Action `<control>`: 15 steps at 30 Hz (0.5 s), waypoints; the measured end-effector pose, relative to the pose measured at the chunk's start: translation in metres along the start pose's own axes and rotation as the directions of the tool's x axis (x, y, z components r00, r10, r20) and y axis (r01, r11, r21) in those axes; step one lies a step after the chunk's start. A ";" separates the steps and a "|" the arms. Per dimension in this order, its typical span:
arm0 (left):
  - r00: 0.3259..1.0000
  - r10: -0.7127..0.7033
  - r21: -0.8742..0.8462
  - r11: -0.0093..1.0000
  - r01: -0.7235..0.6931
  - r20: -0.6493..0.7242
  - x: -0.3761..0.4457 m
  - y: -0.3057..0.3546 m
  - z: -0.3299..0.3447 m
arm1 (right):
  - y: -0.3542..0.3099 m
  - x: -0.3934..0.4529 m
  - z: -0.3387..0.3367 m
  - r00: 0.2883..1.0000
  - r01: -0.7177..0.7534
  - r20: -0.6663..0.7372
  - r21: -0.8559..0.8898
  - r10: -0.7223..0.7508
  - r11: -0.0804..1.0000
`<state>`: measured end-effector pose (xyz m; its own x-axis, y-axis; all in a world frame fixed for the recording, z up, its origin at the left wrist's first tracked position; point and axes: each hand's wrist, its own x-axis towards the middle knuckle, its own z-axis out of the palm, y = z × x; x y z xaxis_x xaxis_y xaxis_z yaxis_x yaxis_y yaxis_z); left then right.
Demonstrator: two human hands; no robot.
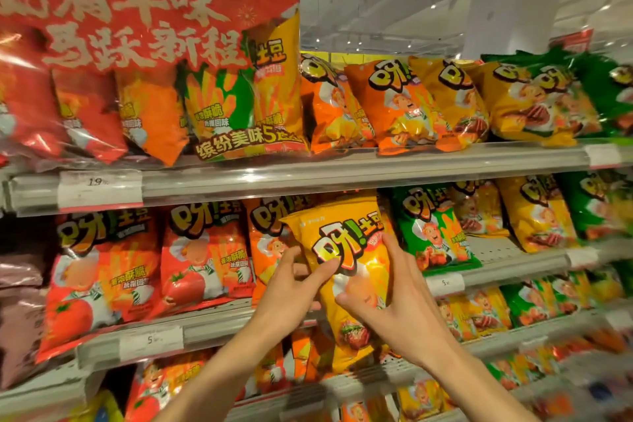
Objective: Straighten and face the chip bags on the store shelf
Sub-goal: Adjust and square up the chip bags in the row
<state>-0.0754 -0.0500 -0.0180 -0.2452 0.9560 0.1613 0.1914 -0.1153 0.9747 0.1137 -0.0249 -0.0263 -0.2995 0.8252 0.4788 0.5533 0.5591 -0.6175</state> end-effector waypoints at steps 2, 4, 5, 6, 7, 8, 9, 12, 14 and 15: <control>1.000 0.005 -0.029 1.000 -0.005 -0.020 -0.005 -0.001 0.009 | 0.004 -0.005 -0.004 1.000 0.005 0.006 -0.002 -0.005 1.000; 1.000 0.014 -0.051 0.999 -0.016 -0.027 -0.010 0.000 0.021 | 0.011 -0.008 -0.011 1.000 0.014 0.007 0.004 -0.014 1.000; 0.999 0.011 -0.071 0.997 -0.014 -0.034 -0.012 0.002 0.028 | 0.015 -0.010 -0.017 1.000 0.018 0.010 0.013 -0.018 1.000; 0.999 0.004 -0.088 0.996 -0.008 -0.045 -0.014 0.003 0.035 | 0.020 -0.011 -0.022 1.000 0.018 0.017 0.022 -0.018 1.000; 0.998 0.003 -0.090 0.996 -0.008 -0.059 -0.014 0.004 0.044 | 0.025 -0.012 -0.028 0.999 0.019 0.025 0.027 -0.020 0.999; 0.997 0.010 -0.072 0.997 -0.016 -0.076 -0.016 0.007 0.055 | 0.032 -0.013 -0.036 0.999 0.023 0.032 0.029 -0.024 0.999; 0.995 0.026 -0.051 0.998 -0.031 -0.093 -0.017 0.011 0.066 | 0.039 -0.014 -0.045 0.999 0.028 0.039 0.033 -0.029 0.999; 0.990 0.045 -0.022 0.999 -0.048 -0.137 -0.015 0.016 0.111 | 0.072 -0.015 -0.077 0.998 0.041 0.051 0.041 -0.043 0.998; 0.987 0.038 -0.005 0.999 -0.039 -0.155 -0.013 0.019 0.144 | 0.097 -0.014 -0.100 0.997 0.050 0.051 0.049 -0.053 0.998; 0.988 0.029 -0.003 1.000 -0.030 -0.153 -0.012 0.021 0.161 | 0.109 -0.015 -0.111 0.998 0.046 0.049 0.055 -0.048 0.997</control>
<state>0.0844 -0.0205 -0.0244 -0.3819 0.8998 0.2110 0.1959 -0.1443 0.9700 0.2648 0.0154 -0.0316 -0.3633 0.8001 0.4774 0.4950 0.5998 -0.6286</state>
